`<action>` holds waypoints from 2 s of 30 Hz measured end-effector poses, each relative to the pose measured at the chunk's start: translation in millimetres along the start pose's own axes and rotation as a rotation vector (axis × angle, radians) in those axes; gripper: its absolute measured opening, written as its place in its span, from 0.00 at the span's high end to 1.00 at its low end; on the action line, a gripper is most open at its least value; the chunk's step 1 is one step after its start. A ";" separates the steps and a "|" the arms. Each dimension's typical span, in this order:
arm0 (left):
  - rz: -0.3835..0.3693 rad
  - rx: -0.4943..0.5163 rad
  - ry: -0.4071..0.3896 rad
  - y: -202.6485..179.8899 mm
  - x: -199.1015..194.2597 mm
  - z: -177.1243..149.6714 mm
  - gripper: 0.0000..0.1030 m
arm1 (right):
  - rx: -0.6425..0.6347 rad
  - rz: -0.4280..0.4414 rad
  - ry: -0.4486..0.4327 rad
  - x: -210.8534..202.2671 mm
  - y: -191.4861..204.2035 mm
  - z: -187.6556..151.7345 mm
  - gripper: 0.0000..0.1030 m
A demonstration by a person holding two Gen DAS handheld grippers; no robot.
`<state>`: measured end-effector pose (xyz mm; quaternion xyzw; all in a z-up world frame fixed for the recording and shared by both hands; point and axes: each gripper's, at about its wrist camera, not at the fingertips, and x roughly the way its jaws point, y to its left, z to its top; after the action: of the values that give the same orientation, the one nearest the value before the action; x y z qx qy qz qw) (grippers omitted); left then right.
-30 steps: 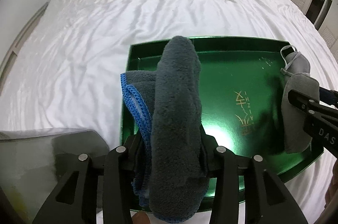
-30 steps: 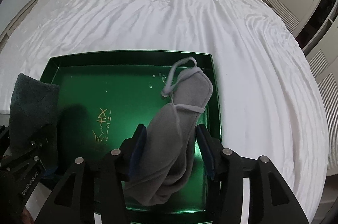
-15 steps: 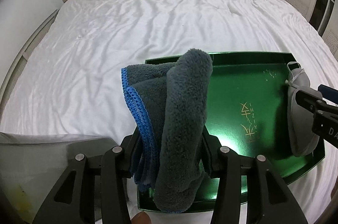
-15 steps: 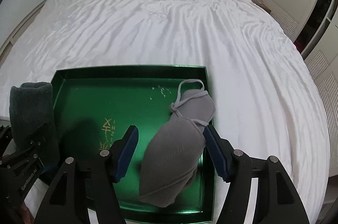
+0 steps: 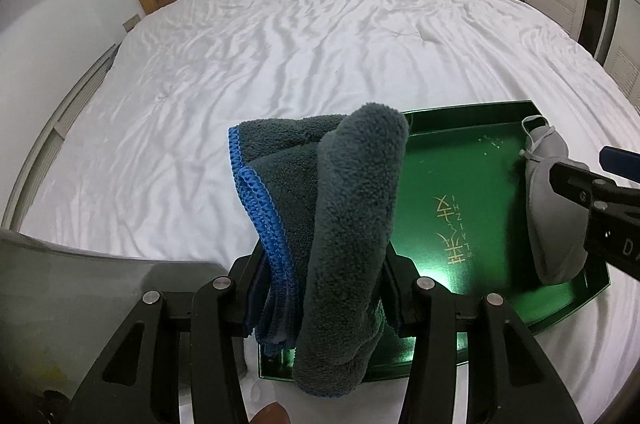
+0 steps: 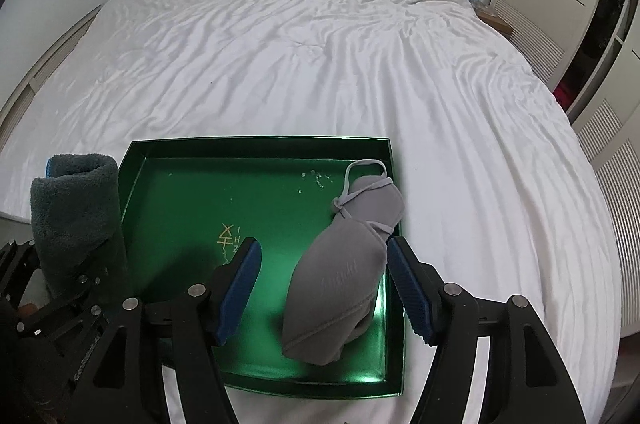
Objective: Organize soft objects
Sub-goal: 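Lower the towel into the tray with the left tool while the right tool lowers the mask, then open both tools and withdraw them from the tray toward the remaining items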
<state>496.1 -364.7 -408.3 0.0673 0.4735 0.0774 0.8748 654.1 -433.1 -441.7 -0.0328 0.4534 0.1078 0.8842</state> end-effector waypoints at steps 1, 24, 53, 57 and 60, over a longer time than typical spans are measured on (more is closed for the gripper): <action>0.005 -0.002 0.003 -0.5 0.7 -0.7 0.59 | -0.006 -0.005 0.006 0.0 1.0 -1.5 0.36; 0.067 0.018 -0.009 -4.7 -0.5 2.4 0.42 | -0.021 -0.043 0.007 0.9 1.4 6.1 0.36; -0.233 -0.049 -0.040 97.6 -178.5 -133.9 0.42 | -0.067 -0.012 -0.068 -178.9 63.7 -116.4 0.36; -0.227 -0.051 -0.028 140.7 -190.0 -160.1 0.42 | -0.090 0.021 -0.069 -211.1 97.1 -140.1 0.36; -0.203 -0.053 -0.031 174.7 -197.0 -175.9 0.42 | -0.110 0.048 -0.068 -233.2 125.9 -157.4 0.36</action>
<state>229.7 -225.1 -309.2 -0.0029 0.4622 -0.0001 0.8868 369.4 -372.4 -340.5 -0.0667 0.4170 0.1548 0.8932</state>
